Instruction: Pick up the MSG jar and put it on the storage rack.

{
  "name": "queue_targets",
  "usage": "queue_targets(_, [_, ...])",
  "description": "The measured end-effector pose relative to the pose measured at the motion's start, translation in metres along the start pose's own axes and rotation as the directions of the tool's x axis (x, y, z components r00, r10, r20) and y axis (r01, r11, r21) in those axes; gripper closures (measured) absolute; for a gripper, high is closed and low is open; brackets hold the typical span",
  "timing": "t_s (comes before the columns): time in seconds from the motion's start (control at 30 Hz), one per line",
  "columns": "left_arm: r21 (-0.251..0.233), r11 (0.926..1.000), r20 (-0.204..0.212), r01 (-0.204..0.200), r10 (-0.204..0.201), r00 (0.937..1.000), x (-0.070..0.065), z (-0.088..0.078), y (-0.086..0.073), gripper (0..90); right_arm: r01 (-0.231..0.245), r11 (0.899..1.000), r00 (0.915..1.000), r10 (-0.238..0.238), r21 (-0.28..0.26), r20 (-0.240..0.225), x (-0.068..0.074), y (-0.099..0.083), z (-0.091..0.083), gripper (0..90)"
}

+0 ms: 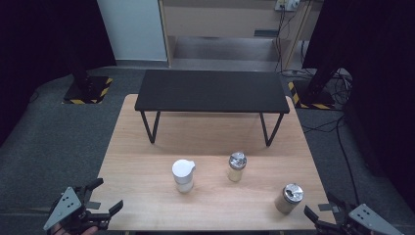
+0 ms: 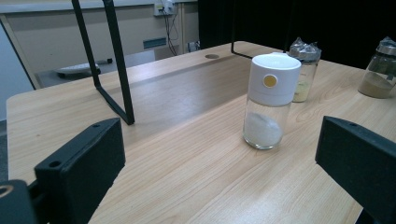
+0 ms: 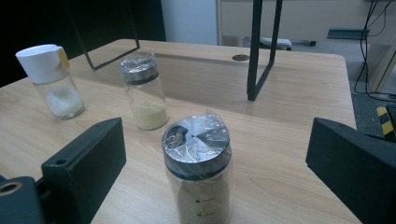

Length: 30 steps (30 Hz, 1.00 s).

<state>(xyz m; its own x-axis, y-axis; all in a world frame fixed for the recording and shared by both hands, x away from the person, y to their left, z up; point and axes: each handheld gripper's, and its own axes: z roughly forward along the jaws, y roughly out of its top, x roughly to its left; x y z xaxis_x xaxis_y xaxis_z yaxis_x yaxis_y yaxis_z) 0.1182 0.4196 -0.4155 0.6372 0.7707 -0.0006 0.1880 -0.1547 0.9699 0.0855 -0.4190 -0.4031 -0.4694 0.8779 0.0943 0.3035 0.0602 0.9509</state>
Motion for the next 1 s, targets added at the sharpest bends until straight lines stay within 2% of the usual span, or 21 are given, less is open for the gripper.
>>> queue_targets(0.6, [0.009,0.9998,0.027,0.018,-0.018,0.9995,0.002,0.002,0.001,0.0,-0.007,1.000,1.0000,0.007,-0.003,-0.005,0.000,0.000,0.001,3.0])
queue_targets(0.77, [0.028,0.9996,0.035,0.004,-0.005,0.9994,0.000,0.005,0.006,0.0,-0.006,1.000,1.0000,0.006,-0.001,-0.002,0.000,0.000,0.001,3.0])
queue_targets(0.87, [0.022,0.9991,0.055,0.036,-0.037,0.9978,0.001,0.008,0.006,0.0,-0.005,1.000,1.0000,0.005,0.000,0.000,0.001,0.000,0.001,2.9])
queue_targets(1.0, [0.037,0.9992,0.052,0.018,-0.020,0.9985,-0.003,0.011,0.013,0.0,-0.003,1.000,1.0000,0.003,-0.001,-0.001,0.001,0.000,0.001,3.0])
